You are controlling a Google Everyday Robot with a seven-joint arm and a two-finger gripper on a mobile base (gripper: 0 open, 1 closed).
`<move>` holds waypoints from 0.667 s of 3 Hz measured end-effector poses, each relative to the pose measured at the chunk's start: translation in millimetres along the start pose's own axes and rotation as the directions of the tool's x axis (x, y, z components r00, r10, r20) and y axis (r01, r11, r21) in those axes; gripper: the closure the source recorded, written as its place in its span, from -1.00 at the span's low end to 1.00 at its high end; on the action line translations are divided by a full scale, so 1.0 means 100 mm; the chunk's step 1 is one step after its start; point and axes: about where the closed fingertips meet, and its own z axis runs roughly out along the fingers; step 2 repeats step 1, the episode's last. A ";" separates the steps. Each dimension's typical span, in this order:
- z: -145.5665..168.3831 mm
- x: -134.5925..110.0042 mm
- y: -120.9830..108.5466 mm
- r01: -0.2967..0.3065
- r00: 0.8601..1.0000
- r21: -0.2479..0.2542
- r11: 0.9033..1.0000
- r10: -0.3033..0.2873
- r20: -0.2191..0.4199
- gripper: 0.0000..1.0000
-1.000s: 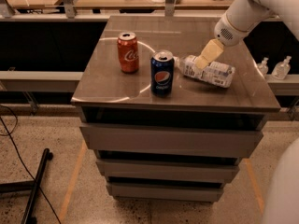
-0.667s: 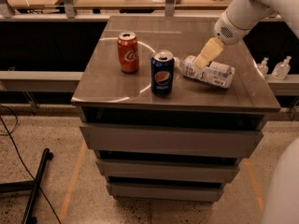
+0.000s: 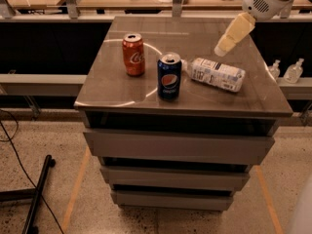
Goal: Knock blue plastic bottle over
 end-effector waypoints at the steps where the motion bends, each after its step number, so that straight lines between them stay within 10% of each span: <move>1: 0.00 0.00 0.00 0.000 1.000 0.000 1.000 0.000 0.000 -1.00; 2: 0.00 0.00 0.00 0.000 1.000 0.000 1.000 0.000 0.000 -1.00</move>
Offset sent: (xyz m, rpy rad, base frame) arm 0.0000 0.0000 0.0000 0.0000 0.0000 0.0000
